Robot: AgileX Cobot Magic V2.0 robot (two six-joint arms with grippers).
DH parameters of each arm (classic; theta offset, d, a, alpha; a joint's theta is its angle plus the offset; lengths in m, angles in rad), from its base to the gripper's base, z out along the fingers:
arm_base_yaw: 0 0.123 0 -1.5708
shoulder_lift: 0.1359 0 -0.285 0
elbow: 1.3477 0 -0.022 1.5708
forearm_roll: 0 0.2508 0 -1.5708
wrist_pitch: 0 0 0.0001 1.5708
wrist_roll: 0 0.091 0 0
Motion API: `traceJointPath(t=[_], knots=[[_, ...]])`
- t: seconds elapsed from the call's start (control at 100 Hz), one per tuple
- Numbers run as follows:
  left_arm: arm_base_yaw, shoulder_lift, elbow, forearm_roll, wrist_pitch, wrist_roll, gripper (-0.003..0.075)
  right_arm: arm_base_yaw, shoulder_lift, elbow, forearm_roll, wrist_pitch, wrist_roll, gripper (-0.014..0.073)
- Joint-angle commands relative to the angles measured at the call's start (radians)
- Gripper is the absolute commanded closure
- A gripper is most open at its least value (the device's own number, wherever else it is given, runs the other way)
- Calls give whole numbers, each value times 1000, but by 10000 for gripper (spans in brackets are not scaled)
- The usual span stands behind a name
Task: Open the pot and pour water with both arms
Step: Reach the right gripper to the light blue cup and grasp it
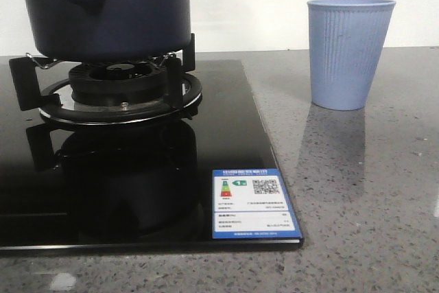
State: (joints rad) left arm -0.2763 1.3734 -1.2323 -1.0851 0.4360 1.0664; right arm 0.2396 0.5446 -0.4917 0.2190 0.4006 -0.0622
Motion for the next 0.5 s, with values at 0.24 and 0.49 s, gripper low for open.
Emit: traceJointPath(t=[0.24,0.49], knots=[[9,-37,-73,-56,-83,1,323,4,213,-35,19,-208,-10,67],[55,-37,-73,-58,-92,1,323,80,352,-35,19,-360,-26,-36]])
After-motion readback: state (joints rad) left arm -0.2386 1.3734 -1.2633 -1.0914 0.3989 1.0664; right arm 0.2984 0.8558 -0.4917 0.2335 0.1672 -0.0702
